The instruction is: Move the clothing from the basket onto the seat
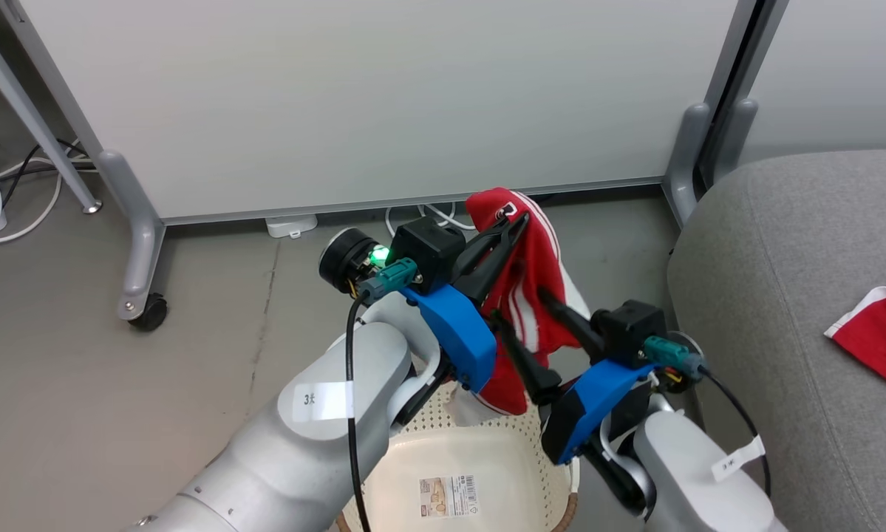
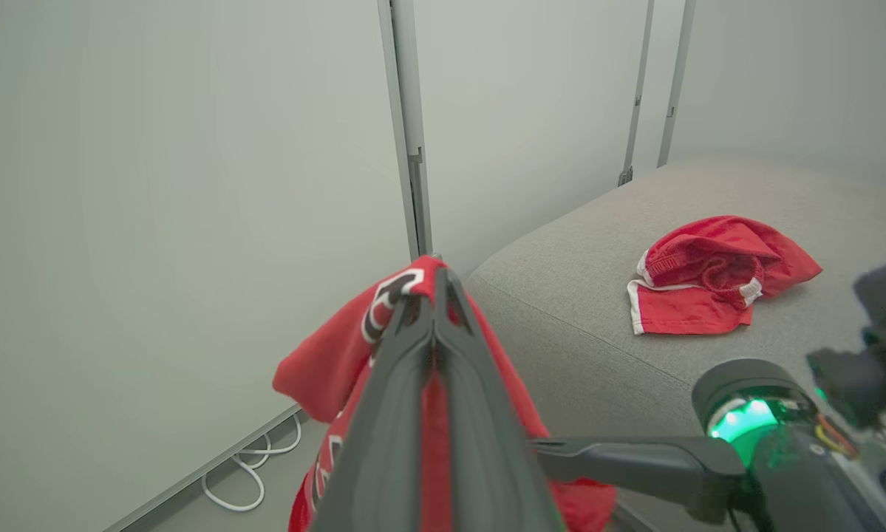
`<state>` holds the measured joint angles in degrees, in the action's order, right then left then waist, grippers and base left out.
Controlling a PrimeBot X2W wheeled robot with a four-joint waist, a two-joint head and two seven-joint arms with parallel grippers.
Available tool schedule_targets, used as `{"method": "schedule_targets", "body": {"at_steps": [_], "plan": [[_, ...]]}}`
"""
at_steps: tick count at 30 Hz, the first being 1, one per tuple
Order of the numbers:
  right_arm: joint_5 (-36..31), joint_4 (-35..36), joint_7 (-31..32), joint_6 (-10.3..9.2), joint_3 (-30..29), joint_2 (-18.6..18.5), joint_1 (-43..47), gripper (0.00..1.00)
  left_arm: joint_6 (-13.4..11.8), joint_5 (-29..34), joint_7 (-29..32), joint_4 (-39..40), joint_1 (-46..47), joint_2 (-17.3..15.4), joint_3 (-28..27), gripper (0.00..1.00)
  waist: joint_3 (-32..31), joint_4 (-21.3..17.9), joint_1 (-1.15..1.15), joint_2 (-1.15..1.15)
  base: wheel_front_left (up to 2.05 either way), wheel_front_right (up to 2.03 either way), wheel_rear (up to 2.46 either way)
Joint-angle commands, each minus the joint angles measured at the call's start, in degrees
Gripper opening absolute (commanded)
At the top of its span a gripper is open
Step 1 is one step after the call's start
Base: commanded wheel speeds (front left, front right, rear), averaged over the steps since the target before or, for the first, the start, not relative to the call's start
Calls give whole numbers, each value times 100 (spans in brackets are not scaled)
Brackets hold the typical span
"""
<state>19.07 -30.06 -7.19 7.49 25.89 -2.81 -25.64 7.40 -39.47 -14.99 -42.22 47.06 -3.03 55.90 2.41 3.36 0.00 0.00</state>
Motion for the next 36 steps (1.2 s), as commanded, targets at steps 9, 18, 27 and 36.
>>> {"method": "schedule_targets", "body": {"at_steps": [9, 18, 27, 36], "plan": [[-260, -723, -189, 1, -188, -3, -469, 100, 12, -137, -29, 21, 61, 12, 161, 0, -10, 148, 0, 0, 0, 0, 0], [-242, -1224, -187, 1, 87, -9, -656, 100, 12, -260, -30, 106, 1, 15, 339, 0, -99, 214, 0, 0, 0, 0, 0], [-114, -1523, -349, 1, 406, -10, -905, 100, 12, -471, -29, 171, -64, 17, 578, 0, -157, 244, 0, 0, 0, 0, 0], [-39, -1845, -556, 1, 335, -9, -1103, 100, 12, -807, -29, 290, -26, 16, 967, 0, -204, 329, 0, 0, 0, 0, 0]]}}
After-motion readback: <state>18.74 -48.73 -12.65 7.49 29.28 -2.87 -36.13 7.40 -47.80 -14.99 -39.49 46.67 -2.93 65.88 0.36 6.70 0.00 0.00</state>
